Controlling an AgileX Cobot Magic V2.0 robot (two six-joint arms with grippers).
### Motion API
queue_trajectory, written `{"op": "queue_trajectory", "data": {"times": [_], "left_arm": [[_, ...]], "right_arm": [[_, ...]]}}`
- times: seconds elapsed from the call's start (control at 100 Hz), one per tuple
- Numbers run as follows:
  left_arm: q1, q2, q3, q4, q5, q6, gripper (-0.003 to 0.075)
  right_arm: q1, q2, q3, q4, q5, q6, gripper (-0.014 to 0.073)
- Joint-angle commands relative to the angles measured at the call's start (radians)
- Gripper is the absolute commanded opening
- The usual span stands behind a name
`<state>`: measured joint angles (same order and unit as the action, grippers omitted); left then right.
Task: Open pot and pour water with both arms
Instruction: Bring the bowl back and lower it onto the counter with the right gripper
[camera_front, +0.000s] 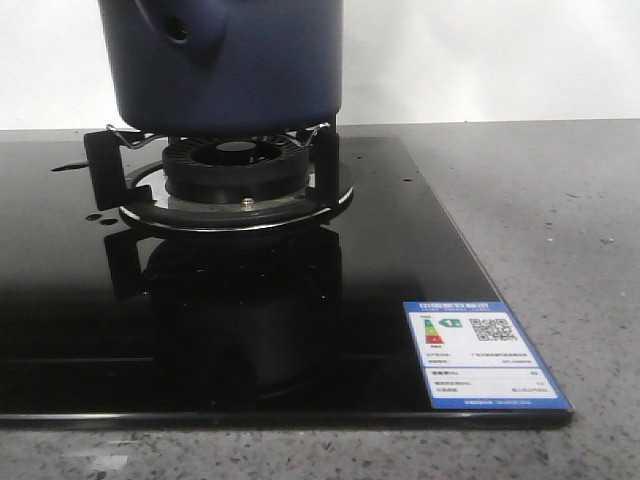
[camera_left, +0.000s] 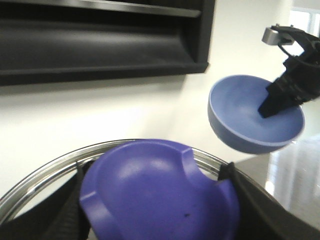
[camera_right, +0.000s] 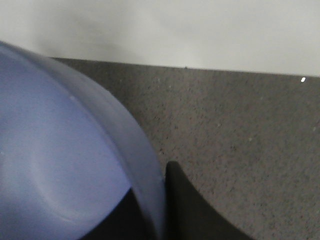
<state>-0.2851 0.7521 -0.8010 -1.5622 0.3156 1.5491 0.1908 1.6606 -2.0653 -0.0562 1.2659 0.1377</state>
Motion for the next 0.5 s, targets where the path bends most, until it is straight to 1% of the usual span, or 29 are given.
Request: {"op": "queue_trajectory", "data": {"times": [0.0, 0.03, 0.14, 0.23, 0.43, 0.49], "left_arm": [[-0.022, 0.038, -0.065, -0.045, 0.024, 0.020, 0.0242], [-0.028, 0.056, -0.077, -0.045, 0.030, 0.020, 0.0242], [-0.036, 0.121, -0.117, -0.050, 0.044, 0.020, 0.0242], [-0.055, 0.182, -0.156, -0.069, 0.047, 0.020, 0.0242], [-0.104, 0.326, -0.235, -0.067, 0.053, 0.024, 0.0242], [-0.114, 0.364, -0.247, -0.067, 0.068, 0.056, 0.0242]], "right_arm": [[-0.122, -0.081, 0.048, 0.171, 0.052, -0.069, -0.0043], [-0.148, -0.098, 0.081, 0.191, 0.052, -0.076, -0.0042], [-0.219, -0.152, 0.246, 0.189, 0.051, -0.097, -0.0042], [-0.252, -0.195, 0.396, 0.193, 0.038, -0.106, -0.0042], [-0.254, -0.288, 0.699, 0.197, -0.082, -0.118, -0.0043], [-0.254, -0.307, 0.771, 0.197, -0.108, -0.118, -0.0042]]}}
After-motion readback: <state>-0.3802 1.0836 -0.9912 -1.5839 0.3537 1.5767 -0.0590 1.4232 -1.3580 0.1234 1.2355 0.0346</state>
